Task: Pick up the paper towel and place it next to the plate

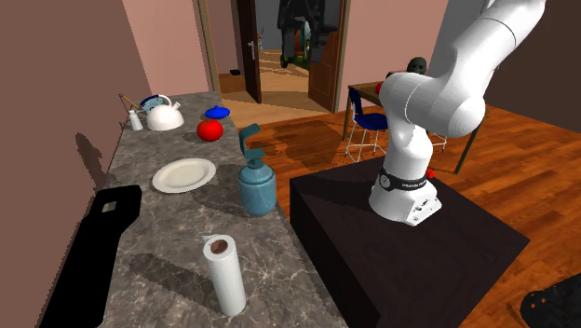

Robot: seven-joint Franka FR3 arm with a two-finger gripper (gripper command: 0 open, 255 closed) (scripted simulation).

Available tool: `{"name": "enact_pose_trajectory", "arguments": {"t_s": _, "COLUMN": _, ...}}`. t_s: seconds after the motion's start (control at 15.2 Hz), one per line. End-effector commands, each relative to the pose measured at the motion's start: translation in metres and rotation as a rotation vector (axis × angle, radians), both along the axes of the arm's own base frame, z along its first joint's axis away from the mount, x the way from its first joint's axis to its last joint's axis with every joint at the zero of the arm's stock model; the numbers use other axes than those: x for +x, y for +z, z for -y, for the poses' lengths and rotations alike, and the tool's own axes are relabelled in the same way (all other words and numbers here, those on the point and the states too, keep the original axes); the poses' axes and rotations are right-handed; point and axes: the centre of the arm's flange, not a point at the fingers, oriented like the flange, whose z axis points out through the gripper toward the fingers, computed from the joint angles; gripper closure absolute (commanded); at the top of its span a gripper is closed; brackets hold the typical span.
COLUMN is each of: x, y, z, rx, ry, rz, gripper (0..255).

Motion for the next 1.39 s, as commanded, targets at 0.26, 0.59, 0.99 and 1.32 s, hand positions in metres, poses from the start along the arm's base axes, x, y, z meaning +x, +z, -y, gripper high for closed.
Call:
{"name": "enact_pose_trajectory", "arguments": {"t_s": 0.26, "x": 0.024, "y": -0.045, "z": -0.015, "rx": -0.009, "ry": -0.001, "rz": 0.009, "gripper": 0}}
{"name": "enact_pose_trajectory", "arguments": {"t_s": 0.59, "x": 0.054, "y": -0.1, "z": -0.033, "rx": -0.02, "ry": -0.001, "rz": 0.02, "gripper": 0}}
{"name": "enact_pose_trajectory", "arguments": {"t_s": 0.99, "x": 0.091, "y": -0.167, "z": -0.053, "rx": -0.034, "ry": -0.002, "rz": 0.034, "gripper": 0}}
{"name": "enact_pose_trajectory", "arguments": {"t_s": 1.32, "x": 0.123, "y": -0.222, "z": -0.07, "rx": -0.045, "ry": -0.003, "rz": 0.045, "gripper": 0}}
